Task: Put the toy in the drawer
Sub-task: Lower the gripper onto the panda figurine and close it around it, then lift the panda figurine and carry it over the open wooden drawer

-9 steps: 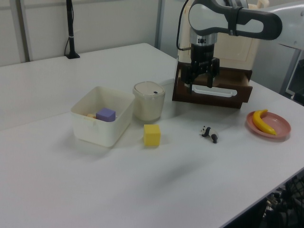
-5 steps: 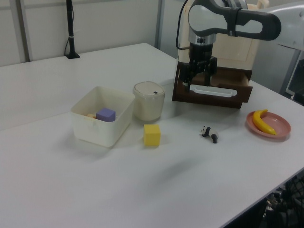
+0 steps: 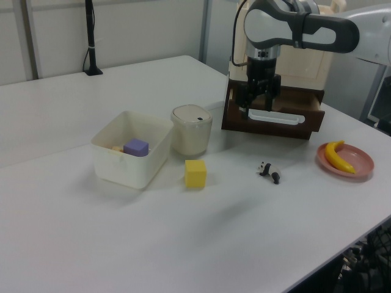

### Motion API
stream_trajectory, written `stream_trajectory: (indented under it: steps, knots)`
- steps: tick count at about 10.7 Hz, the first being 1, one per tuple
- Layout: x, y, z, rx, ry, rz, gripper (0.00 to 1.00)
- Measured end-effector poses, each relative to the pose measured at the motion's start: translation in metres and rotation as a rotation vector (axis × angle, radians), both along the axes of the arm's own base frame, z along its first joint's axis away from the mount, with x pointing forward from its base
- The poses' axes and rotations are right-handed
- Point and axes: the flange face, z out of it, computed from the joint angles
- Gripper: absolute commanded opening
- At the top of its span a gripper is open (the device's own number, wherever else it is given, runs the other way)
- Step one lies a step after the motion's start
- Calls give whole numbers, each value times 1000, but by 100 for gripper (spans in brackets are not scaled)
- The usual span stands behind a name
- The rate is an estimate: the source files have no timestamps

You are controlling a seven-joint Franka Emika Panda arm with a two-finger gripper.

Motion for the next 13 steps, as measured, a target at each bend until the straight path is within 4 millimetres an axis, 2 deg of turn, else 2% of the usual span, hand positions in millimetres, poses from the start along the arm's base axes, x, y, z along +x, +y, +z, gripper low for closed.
stream_trajectory:
  steps: [2, 4, 6, 8, 11, 12, 13]
  knots:
    - [6, -43, -19, -1, -14, 34, 100]
    - [7, -81, -57, -7, -5, 92, 100]
    - [6, -101, -102, -53, 19, 157, 96]
    - [-1, -100, -138, -86, 44, 212, 93]
    - [-10, -85, -184, -103, 63, 267, 82]
    - [-10, -84, -195, -108, 65, 276, 74]
    - [-10, -85, -205, -122, 75, 290, 54]
